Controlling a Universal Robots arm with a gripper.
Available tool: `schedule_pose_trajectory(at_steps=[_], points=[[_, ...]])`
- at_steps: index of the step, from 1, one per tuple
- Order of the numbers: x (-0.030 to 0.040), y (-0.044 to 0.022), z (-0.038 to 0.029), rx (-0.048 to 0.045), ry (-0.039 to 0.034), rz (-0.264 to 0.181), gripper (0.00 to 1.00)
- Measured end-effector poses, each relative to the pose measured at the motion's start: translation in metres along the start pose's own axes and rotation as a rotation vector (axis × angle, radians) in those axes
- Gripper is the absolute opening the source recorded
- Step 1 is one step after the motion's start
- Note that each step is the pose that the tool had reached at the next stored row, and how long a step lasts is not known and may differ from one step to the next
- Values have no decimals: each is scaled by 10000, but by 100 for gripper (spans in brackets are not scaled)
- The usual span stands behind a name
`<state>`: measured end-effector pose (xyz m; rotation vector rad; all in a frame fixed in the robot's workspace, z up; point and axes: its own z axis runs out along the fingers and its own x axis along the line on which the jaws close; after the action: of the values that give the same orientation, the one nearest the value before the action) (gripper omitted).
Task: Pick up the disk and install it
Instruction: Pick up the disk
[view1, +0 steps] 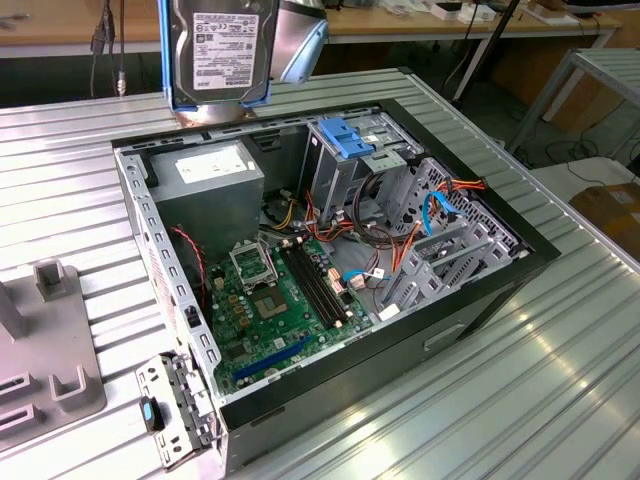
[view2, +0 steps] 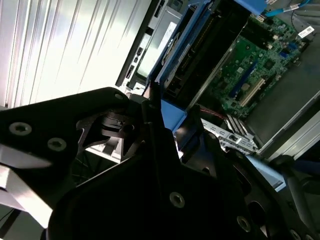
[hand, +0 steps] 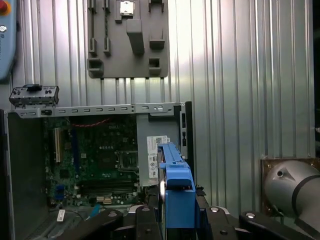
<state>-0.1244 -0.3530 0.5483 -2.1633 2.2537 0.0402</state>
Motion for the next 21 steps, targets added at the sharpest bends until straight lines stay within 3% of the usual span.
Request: schedule_pose_trajectory(at_steps=[1, 5, 6, 8, 10, 14, 17, 19, 21], points=[[-3, -82, -1, 0, 1, -1, 37], [-12, -289, -1, 1, 0, 0, 37], [-15, -377, -2, -1, 1, -2, 37], [-13, -420, -2, 0, 0, -35, 37], [-15, -440, 1, 76, -1, -119, 37], [-17, -572, 6, 77, -3, -217, 37], [-22, -819, 4, 75, -1, -252, 37], [-25, -1071, 3, 74, -2, -271, 37], [-28, -1195, 3, 75, -2, -282, 37]])
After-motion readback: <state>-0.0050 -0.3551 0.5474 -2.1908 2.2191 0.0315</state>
